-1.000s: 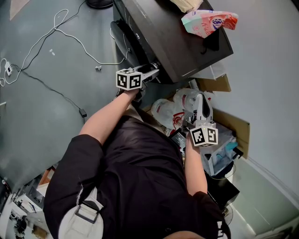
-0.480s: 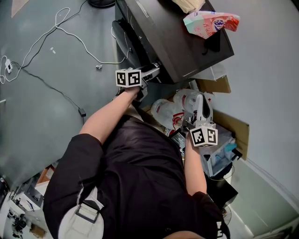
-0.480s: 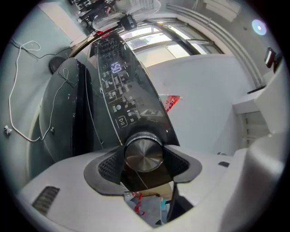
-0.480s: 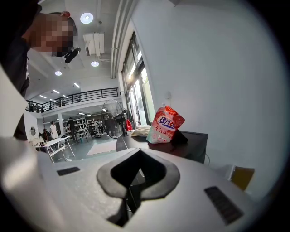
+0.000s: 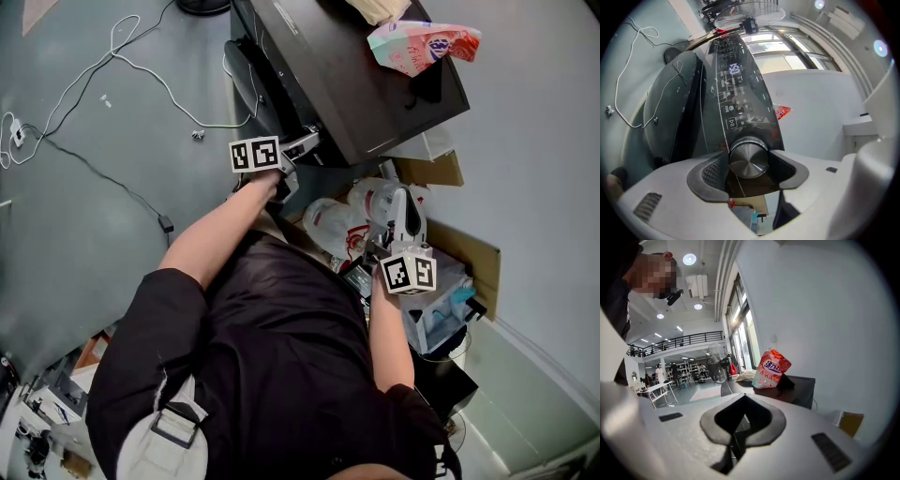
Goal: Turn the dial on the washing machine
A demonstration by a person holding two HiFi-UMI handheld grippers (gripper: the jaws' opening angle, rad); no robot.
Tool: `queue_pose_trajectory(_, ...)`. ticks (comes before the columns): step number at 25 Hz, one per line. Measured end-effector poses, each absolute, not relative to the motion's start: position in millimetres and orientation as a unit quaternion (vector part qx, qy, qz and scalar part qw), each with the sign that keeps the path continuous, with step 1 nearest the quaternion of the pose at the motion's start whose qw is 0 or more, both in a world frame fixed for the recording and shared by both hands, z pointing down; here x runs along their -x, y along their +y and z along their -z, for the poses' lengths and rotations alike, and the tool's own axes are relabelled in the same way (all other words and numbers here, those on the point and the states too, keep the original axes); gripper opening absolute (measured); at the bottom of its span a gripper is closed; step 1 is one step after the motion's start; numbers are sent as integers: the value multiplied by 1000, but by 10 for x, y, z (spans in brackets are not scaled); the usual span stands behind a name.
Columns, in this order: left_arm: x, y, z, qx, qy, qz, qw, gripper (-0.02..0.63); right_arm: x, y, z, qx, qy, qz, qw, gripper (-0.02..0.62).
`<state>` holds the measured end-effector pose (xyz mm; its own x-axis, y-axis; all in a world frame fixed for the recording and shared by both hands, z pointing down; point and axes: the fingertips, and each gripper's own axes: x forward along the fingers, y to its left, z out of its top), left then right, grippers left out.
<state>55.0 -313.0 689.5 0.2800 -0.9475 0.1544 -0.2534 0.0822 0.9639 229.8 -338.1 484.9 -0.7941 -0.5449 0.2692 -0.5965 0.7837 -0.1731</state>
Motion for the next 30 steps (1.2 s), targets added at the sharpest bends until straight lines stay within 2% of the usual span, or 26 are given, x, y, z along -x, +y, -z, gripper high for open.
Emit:
queue_pose_trajectory(11,-539,-3124,-6948,-529,-470,396,585,264,-2263,-3403,-4766,-302,-941,-113,102,2)
queue_pose_trajectory(30,-534,-3093,-6951,-470,-420,460,625,264,-2151,-3354,-4762,-301,-941,-115,104,0)
